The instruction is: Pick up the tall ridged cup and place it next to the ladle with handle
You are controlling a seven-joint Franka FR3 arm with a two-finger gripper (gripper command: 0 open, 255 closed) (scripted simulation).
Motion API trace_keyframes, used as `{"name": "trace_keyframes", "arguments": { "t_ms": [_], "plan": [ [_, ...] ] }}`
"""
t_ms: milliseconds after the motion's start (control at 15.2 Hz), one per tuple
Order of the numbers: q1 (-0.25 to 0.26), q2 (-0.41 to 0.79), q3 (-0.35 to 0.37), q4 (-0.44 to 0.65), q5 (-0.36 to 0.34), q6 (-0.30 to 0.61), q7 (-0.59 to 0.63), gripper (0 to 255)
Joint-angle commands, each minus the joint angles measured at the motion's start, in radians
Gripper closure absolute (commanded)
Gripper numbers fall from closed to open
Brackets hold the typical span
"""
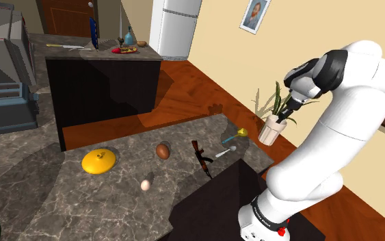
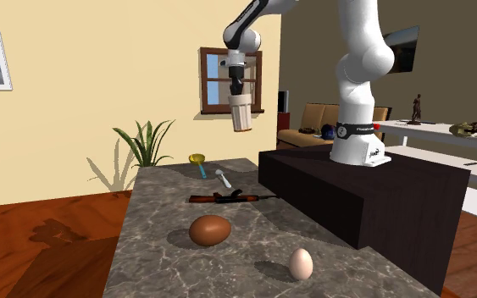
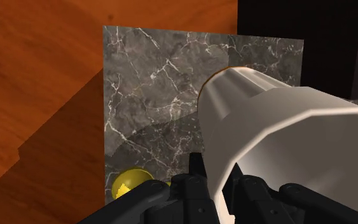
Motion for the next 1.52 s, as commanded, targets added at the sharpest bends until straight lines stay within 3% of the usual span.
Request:
{"name": "trace_keyframes", "arguments": {
  "t_ms": [0,1452],
  "plan": [
    [-0.003,0.015,0.004,-0.010,0.014,0.022,-0.010,255],
    [-0.079,0.234,0.100,-0.068,0.221,0.243,-0.158,255]
  ]
}}
